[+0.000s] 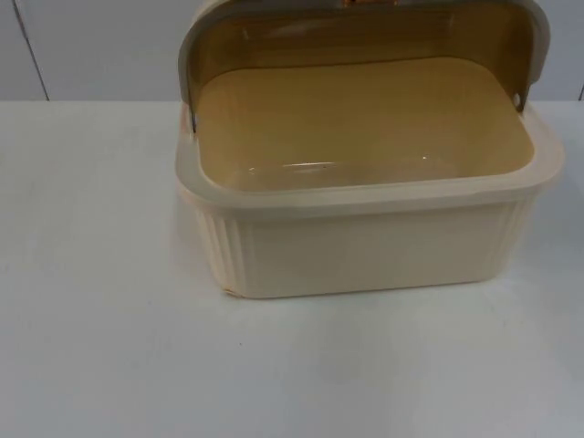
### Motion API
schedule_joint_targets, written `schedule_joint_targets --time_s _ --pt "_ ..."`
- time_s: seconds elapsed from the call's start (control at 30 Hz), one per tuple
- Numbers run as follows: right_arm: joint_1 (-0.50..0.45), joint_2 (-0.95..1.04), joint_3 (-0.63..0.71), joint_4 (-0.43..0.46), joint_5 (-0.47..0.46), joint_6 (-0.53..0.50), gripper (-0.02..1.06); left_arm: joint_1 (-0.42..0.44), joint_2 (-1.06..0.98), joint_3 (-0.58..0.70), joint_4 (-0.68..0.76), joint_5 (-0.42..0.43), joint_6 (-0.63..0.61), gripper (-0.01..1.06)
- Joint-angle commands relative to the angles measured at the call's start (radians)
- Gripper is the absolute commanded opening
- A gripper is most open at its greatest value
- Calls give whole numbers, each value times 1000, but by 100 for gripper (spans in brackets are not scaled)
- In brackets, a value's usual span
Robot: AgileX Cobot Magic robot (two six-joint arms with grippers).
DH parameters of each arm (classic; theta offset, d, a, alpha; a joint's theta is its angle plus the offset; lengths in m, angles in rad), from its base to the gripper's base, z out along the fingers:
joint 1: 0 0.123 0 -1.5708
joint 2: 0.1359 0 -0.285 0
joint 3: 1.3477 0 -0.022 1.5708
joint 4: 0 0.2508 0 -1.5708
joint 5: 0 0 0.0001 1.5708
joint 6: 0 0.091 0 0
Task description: Open the box lid with the left hand, place the block into the box with the right hand, then close the box lid with the left hand.
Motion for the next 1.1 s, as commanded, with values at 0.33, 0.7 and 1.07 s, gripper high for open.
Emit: schedule_joint_targets --time_s 0.33,0.7,1.07 --pt "-1 -5 -4 -1 -6 8 105 -5 -223 -2 -85 100 273 104" --pt "-1 -3 -4 -1 -8 8 105 2 -283 78 -327 -96 316 104" --pt "-1 -3 -4 -3 3 8 105 2 -293 144 -453 -185 486 104"
